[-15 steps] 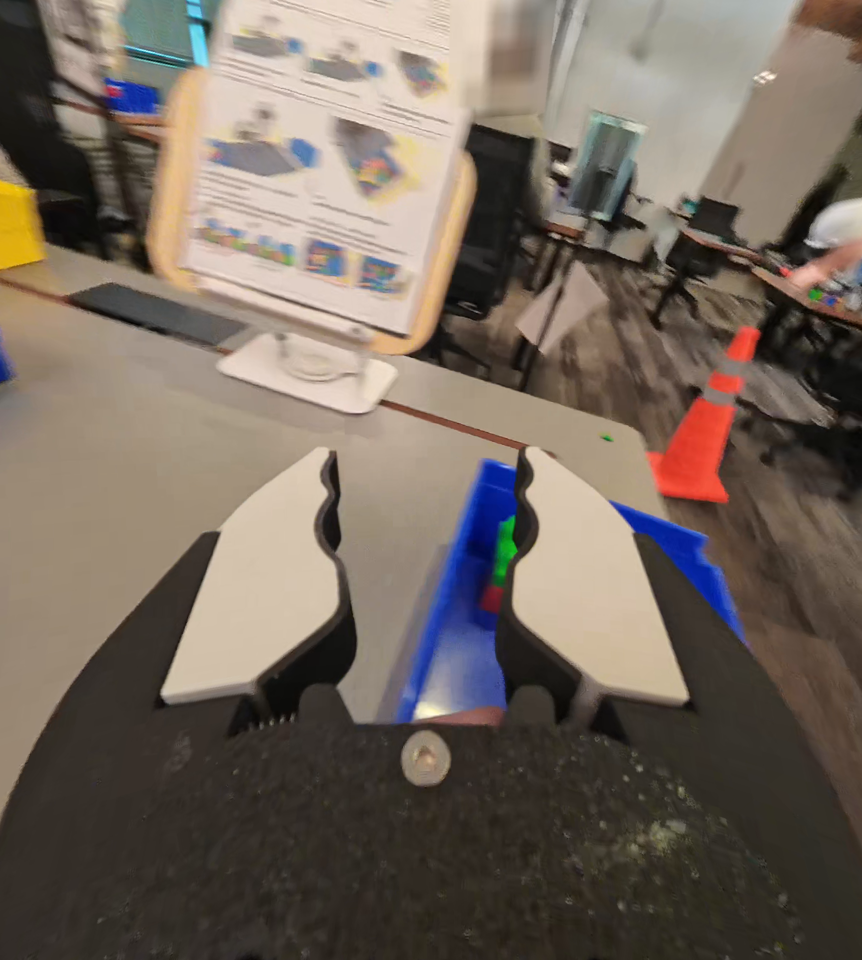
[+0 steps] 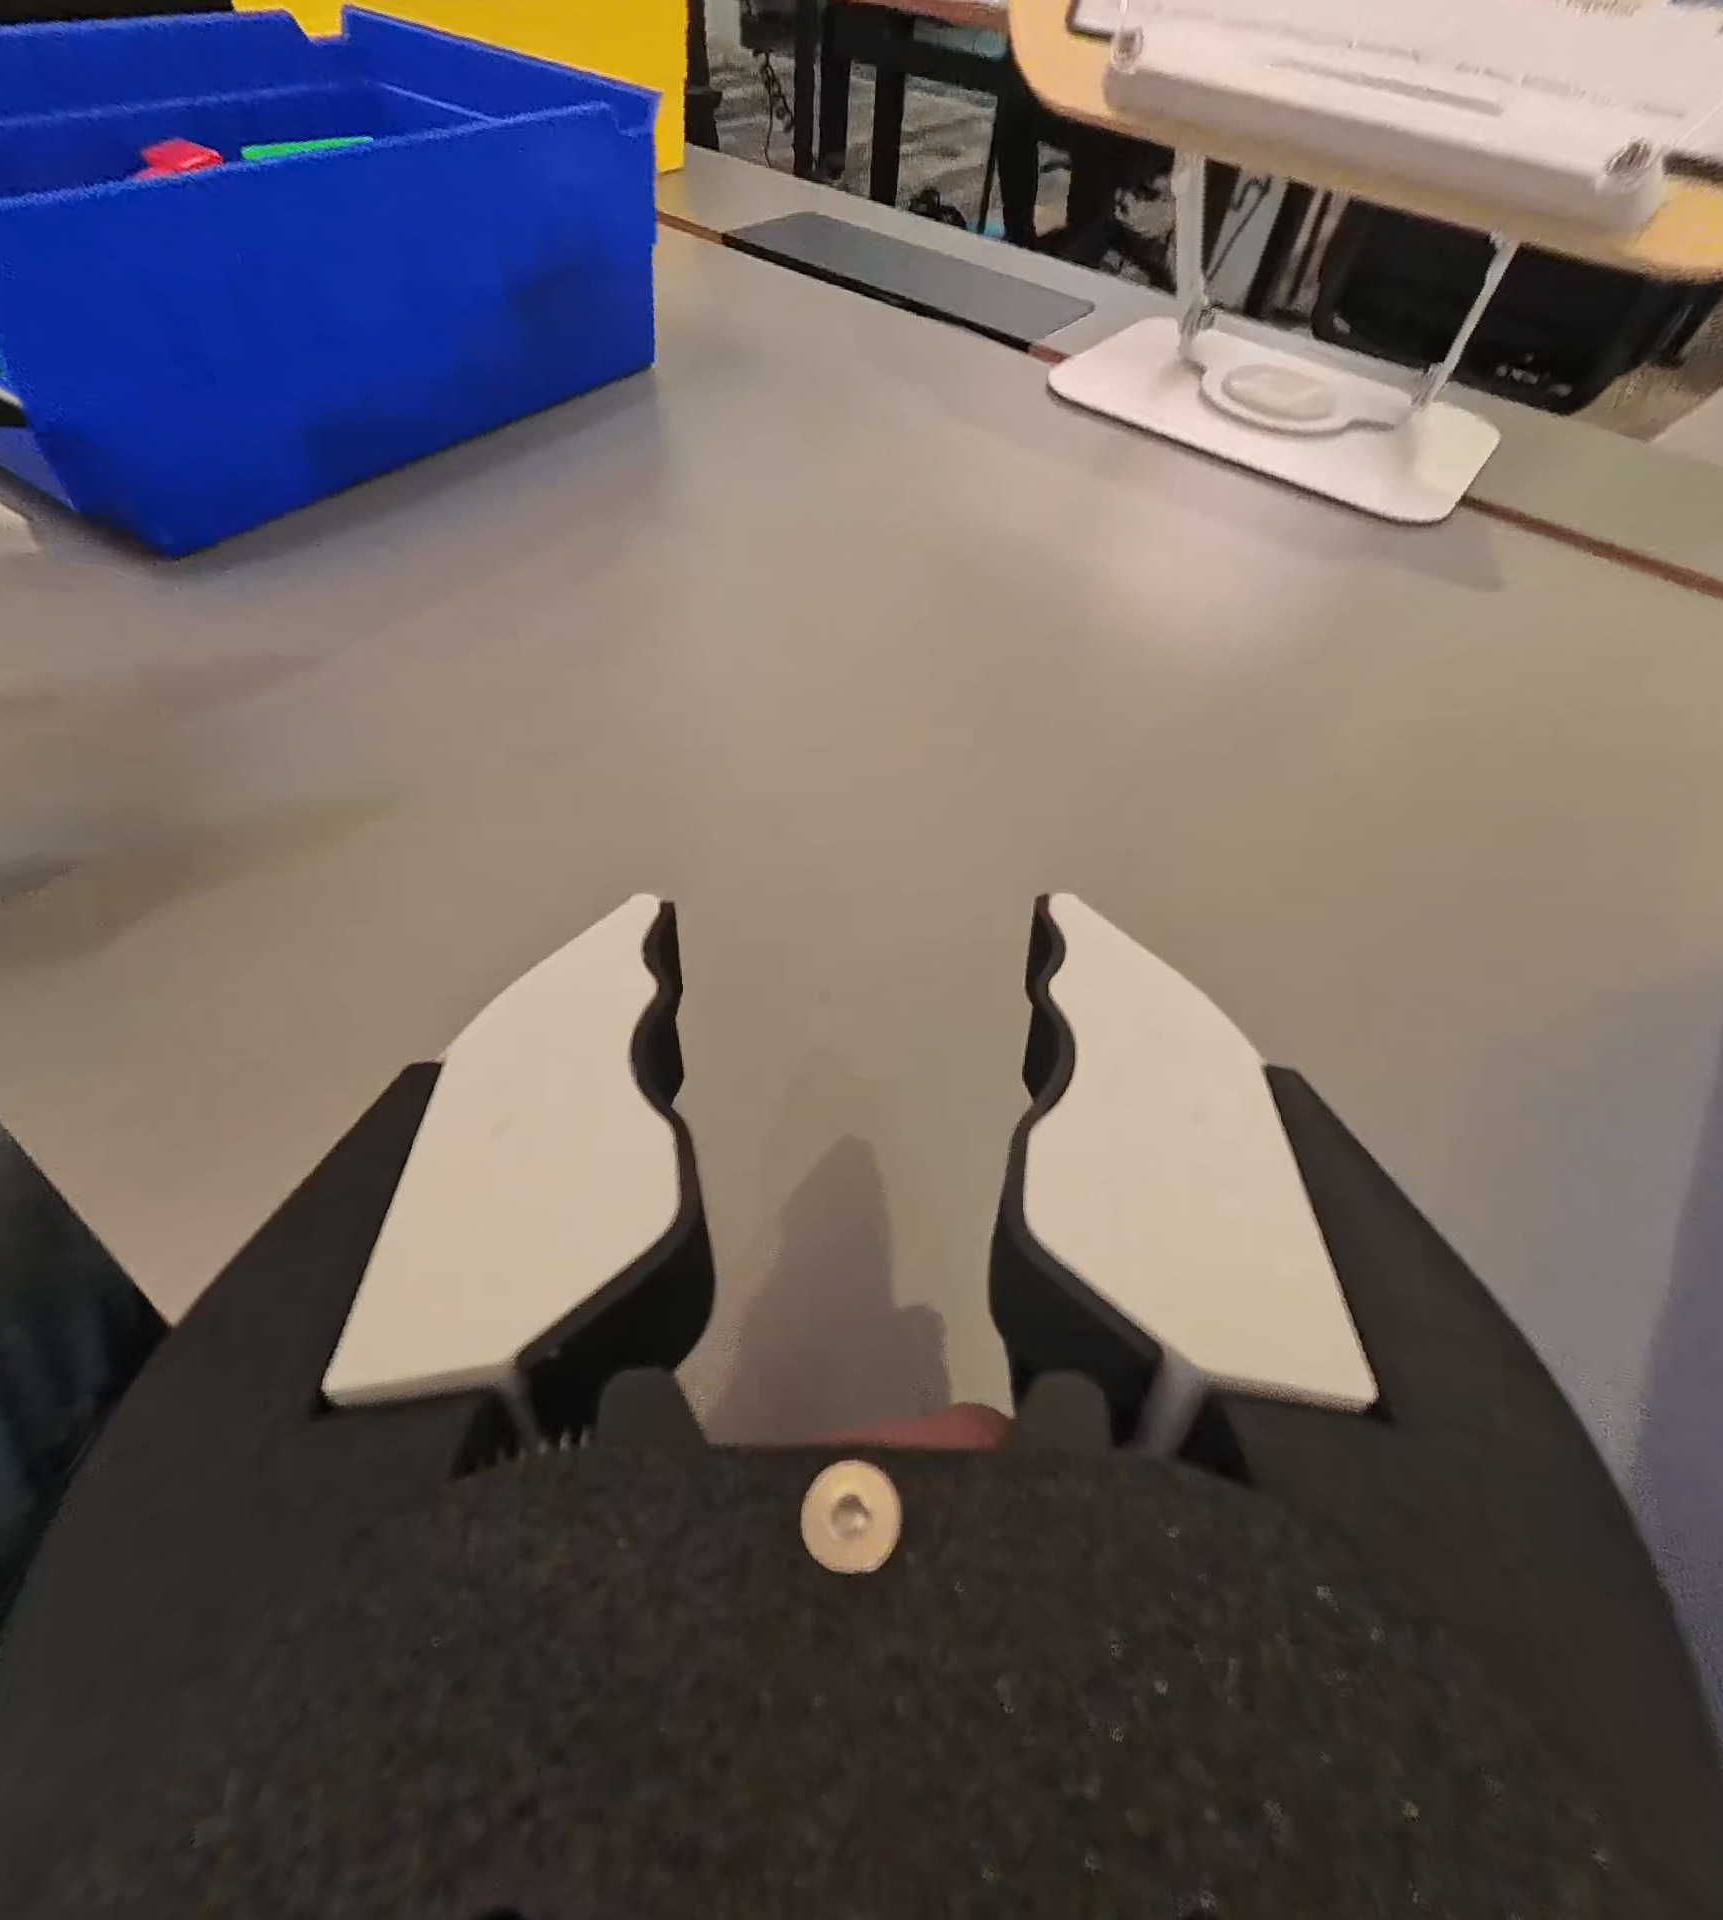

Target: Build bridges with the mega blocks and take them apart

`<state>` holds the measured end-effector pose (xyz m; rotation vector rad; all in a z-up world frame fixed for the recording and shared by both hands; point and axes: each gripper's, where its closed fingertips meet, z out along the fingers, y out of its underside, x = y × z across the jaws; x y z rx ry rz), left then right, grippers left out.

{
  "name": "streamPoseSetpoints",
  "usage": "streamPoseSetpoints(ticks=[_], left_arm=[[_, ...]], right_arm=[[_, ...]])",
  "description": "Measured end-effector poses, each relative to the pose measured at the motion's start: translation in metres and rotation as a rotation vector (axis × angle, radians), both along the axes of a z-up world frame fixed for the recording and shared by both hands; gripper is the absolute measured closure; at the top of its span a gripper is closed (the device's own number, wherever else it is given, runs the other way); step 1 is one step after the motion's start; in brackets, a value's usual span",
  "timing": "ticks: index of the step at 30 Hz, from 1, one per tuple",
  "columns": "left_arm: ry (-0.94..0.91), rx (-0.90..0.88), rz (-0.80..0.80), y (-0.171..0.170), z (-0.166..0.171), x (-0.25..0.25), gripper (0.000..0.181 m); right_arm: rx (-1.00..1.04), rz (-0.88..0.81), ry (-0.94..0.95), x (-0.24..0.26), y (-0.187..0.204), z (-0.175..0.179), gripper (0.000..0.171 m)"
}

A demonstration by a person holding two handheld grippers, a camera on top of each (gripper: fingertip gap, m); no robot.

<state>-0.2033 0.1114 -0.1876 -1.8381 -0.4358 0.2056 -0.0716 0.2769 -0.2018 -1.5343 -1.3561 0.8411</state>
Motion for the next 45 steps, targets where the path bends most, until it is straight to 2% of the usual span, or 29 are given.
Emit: streamPoseSetpoints(ticks=[6,10,15,16,24,28,37,42,45], left_arm=[[0.021,-0.019,0.035,-0.011,0.006,-0.011,0.110],[0.143,-0.074,0.044,-0.028,0.027,-0.024,0.113],[0.334,-0.311,0.021,-0.062,0.059,-0.094,0.115],[0.344,-0.364,-0.025,-0.065,0.059,-0.106,0.115],[0.494,-0.849,-0.376,-0.068,0.011,-0.191,0.117],[0.430,-0.924,-0.519,-0.063,-0.009,-0.208,0.122],[0.357,-1.129,-0.652,-0.062,-0.050,-0.243,0.123],[0.367,-1.199,-0.684,-0.059,-0.058,-0.250,0.119],[0.349,-1.224,-0.704,-0.058,-0.056,-0.253,0.123]], right_arm=[[-0.023,-0.021,-0.002,0.005,0.012,-0.003,0.108],[-0.024,-0.024,0.003,0.008,0.016,0.000,0.108],[-0.024,-0.027,0.014,0.012,0.022,0.006,0.111],[-0.022,-0.026,0.014,0.013,0.023,0.007,0.111],[-0.010,-0.023,0.002,0.016,0.027,0.008,0.112],[-0.011,-0.025,0.000,0.017,0.029,0.008,0.113],[0.005,-0.020,-0.003,0.019,0.029,0.011,0.115],[0.010,-0.013,0.004,0.020,0.029,0.016,0.116],[0.005,-0.005,0.005,0.020,0.028,0.016,0.119]])
